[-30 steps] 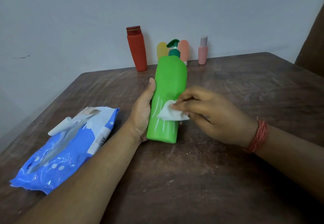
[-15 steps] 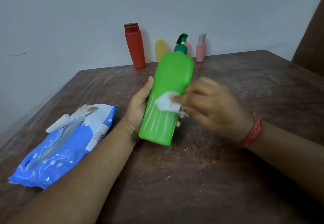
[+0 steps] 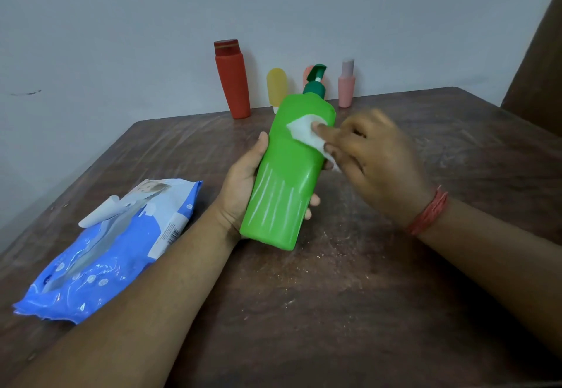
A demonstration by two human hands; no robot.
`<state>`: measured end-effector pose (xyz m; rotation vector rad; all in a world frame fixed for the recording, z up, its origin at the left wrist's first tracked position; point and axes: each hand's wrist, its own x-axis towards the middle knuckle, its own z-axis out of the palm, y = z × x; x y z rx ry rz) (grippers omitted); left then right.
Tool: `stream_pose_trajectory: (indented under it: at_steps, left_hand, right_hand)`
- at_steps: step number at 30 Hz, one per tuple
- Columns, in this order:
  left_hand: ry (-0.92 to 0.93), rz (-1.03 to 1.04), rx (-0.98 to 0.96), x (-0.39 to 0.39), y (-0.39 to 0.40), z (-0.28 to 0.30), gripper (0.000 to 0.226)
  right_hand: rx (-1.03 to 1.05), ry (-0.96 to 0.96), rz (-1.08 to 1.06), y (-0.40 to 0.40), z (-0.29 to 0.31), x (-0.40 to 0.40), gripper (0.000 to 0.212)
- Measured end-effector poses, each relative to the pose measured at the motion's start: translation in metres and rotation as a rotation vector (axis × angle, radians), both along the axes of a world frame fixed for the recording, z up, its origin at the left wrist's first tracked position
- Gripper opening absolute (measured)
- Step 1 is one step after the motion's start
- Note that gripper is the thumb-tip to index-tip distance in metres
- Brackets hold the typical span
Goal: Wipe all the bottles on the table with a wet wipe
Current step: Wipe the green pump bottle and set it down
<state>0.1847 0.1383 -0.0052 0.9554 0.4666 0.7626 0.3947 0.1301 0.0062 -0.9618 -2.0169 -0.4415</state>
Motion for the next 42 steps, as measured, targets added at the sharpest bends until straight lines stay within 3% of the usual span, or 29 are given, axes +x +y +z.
stream_pose_trajectory:
  at_steps: [4, 8, 12, 17, 21, 25, 29, 33, 37, 40, 42]
  left_hand:
    - [0.045, -0.021, 0.012, 0.002, -0.002, 0.0, 0.076]
    - [0.032, -0.059, 0.031, 0.0, 0.002, -0.003, 0.076]
    - [0.073, -0.055, 0.031, 0.002, 0.0, -0.003, 0.071]
    - [0.095, -0.092, 0.038, 0.005, 0.0, -0.004, 0.083]
    - [0.099, -0.141, 0.041, 0.008, -0.003, -0.006, 0.089]
    - [0.142, -0.171, 0.075, 0.01, -0.002, -0.006, 0.095]
    - [0.127, -0.145, 0.066, 0.012, -0.003, -0.006, 0.096]
    - [0.154, -0.112, 0.068, 0.014, -0.003, -0.006, 0.106]
    - [0.183, 0.001, 0.014, 0.012, -0.001, -0.009, 0.117]
    - [0.16, -0.016, 0.019, 0.015, -0.002, -0.005, 0.112]
    - [0.15, -0.019, 0.024, 0.016, -0.004, -0.003, 0.108]
  right_hand:
    - [0.126, -0.257, 0.16, -0.014, -0.007, -0.008, 0.03]
    - [-0.001, 0.017, -0.082, 0.004, 0.003, 0.003, 0.036]
    - [0.106, -0.22, 0.049, -0.01, -0.009, -0.006, 0.031]
    - [-0.032, 0.053, -0.131, 0.007, 0.006, 0.005, 0.04]
    - [0.045, -0.141, -0.026, -0.001, -0.001, 0.001, 0.031]
    - [-0.019, 0.05, -0.132, 0.009, 0.012, 0.01, 0.037]
    - [0.02, -0.242, 0.031, -0.009, 0.003, -0.001, 0.04]
    - [-0.053, -0.097, -0.108, 0.0, 0.014, 0.002, 0.044]
    - [-0.011, -0.384, 0.168, -0.02, 0.005, -0.011, 0.041]
    - [-0.018, -0.217, 0.03, -0.009, 0.013, -0.007, 0.04]
    - [-0.027, -0.215, 0.015, -0.013, 0.012, -0.009, 0.041]
